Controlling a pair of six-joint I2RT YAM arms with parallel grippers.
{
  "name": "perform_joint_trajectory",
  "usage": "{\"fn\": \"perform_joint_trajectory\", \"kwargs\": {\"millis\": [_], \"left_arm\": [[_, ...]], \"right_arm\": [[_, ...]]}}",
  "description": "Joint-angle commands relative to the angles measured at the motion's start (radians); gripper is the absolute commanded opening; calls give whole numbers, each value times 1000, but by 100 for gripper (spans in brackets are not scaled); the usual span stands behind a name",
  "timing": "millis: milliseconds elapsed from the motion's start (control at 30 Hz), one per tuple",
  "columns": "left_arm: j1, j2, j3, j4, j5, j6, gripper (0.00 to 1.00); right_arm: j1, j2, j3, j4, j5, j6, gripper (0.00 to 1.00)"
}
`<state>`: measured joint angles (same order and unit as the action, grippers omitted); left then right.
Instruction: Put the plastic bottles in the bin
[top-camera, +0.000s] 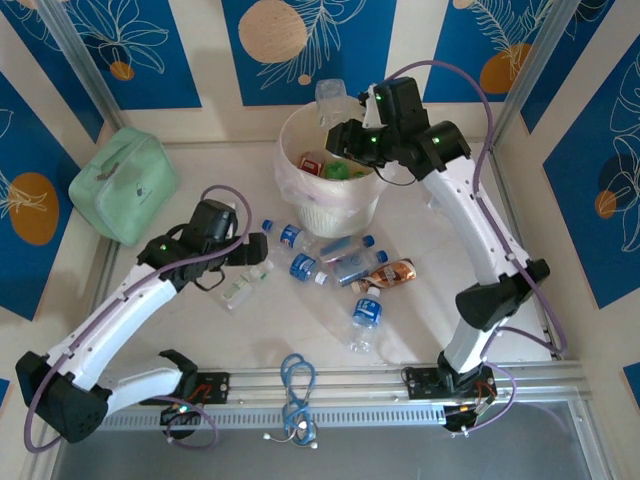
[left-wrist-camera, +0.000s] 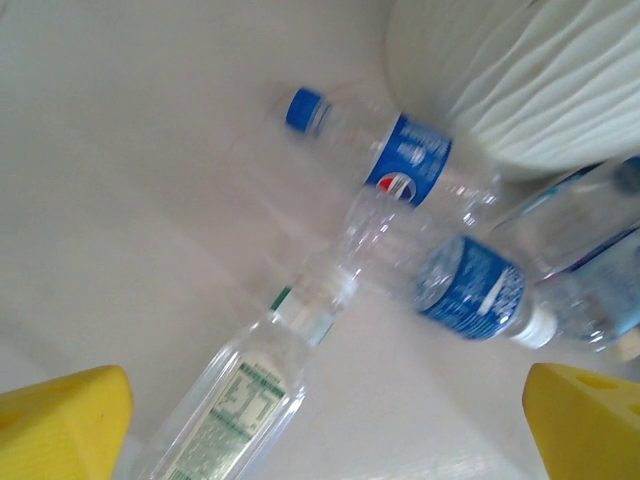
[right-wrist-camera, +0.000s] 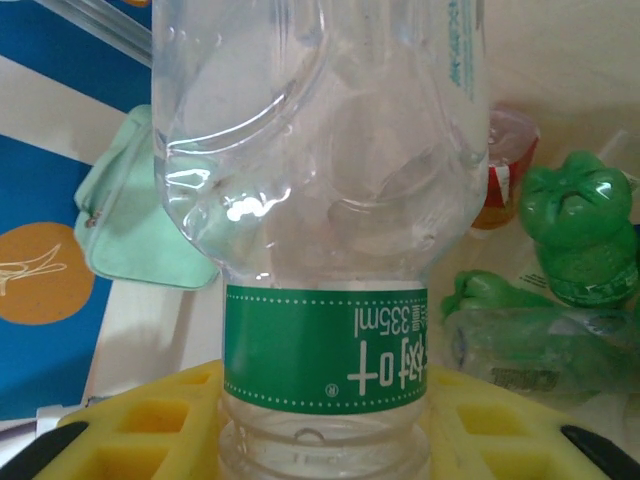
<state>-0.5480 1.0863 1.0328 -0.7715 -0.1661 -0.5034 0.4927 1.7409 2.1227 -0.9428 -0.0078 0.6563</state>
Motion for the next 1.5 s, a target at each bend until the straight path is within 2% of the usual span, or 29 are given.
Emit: {"fn": "perform_joint_trajectory", "kwargs": {"millis": [0,233,433,533,733,900,1267,1467], "left_arm": [[16,14,-37,-8,-9,41,99],[20,63,-93,7,-4,69,99],[24,123,-125,17,2,85,99],[27,140,-137,25,2,85,99],[36,158,-146,32,-1,89,100],[45,183,-164,52,3,98,100],[48,275,-180,74,38,111,100],[48,313,-184,76,75,94,100]], "right_arm": [[-5,42,65,-45,-30,-22,33],[-12,131,137,-74,-52,-40,38],[-20,146,143,-74,-43,-44,64],[-23,147,153,-81,-41,-47,71],[-14,126,187,-105,-29,-61,73],[19,48,161,-117,17,-78,73],[77,-296,-174,-21,73,-37,78],[82,-392,-291,6,80,-15,80]]}}
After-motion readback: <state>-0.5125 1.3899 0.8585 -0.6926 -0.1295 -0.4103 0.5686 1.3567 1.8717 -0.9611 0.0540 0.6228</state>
